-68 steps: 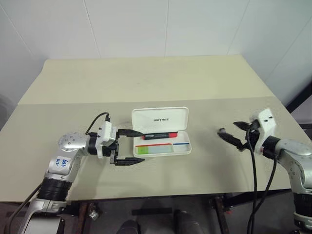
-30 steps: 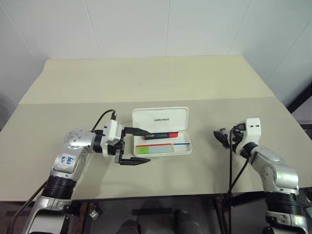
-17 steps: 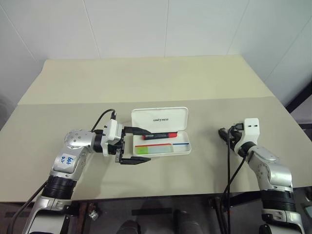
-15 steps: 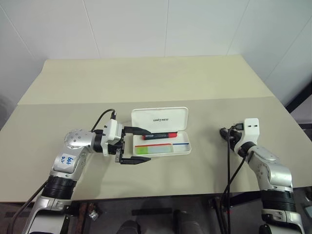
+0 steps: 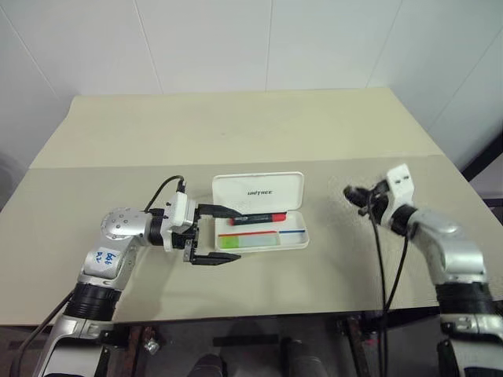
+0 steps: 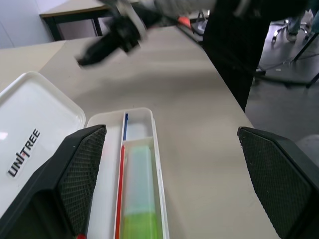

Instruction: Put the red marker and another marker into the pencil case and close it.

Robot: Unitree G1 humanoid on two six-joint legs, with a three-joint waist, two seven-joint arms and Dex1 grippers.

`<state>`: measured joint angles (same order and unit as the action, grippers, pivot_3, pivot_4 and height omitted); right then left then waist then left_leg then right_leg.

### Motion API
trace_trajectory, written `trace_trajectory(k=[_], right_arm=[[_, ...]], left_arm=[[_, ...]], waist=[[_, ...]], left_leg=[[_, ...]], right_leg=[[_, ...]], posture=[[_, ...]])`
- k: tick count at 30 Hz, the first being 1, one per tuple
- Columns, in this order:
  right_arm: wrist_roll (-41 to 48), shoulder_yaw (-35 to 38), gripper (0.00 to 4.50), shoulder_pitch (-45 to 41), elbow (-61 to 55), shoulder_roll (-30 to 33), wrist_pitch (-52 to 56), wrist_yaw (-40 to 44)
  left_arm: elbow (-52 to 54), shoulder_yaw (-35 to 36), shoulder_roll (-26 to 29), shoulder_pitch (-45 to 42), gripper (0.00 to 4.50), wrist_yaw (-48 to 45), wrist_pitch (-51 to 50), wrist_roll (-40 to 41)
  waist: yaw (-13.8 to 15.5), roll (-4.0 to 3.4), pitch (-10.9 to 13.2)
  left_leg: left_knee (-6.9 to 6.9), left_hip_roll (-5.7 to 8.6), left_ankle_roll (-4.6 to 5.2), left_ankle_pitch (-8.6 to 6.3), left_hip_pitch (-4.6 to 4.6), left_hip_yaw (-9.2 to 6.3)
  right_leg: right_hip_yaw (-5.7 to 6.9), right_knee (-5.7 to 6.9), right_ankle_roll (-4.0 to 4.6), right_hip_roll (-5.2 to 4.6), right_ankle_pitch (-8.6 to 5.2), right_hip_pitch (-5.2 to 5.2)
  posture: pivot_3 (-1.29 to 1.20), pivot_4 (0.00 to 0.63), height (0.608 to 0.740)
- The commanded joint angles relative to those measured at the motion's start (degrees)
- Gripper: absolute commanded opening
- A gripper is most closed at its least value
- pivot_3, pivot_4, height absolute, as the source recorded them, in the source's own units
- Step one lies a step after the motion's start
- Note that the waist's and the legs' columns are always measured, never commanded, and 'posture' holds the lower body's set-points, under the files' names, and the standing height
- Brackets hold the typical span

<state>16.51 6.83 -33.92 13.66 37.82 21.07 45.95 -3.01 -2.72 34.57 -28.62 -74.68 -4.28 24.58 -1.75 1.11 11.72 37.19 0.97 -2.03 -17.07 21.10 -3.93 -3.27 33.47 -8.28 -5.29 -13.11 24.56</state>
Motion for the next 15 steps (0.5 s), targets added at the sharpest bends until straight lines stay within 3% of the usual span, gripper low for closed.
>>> trace_trajectory(k=[1,7,15], right_arm=[[0.6,-2.9,0.41,-1.9,0.6,3.0,-3.2,10.4],[2.9,-8.2,0.41,-2.6,-2.7,6.0,-5.1,27.7],[0.7,-13.8,0.41,-5.1,-0.2,3.6,-9.7,36.2]], left_arm=[[-0.1,2.0,1.6,-0.2,4.5,-0.9,1.3,0.4],[-1.4,3.9,4.0,1.4,4.5,-1.5,2.5,0.2],[-1.7,6.7,6.3,4.8,4.5,0.0,3.4,-0.1]], waist=[[0.0,0.0,0.0],[0.0,0.0,0.0],[-0.1,0.0,0.0]], left_leg=[[-0.01,-0.01,0.0,0.0,0.01,0.0],[-0.02,0.01,0.01,-0.02,0.12,0.01],[0.02,-0.01,0.01,-0.02,0.08,0.01]], right_leg=[[0.0,-0.01,0.0,0.0,0.0,0.0],[0.01,0.01,-0.04,-0.04,0.02,0.0],[0.01,-0.02,-0.03,-0.03,0.02,0.01]], posture=[[0.0,0.15,0.74],[0.0,0.15,0.74],[0.0,0.15,0.74]])
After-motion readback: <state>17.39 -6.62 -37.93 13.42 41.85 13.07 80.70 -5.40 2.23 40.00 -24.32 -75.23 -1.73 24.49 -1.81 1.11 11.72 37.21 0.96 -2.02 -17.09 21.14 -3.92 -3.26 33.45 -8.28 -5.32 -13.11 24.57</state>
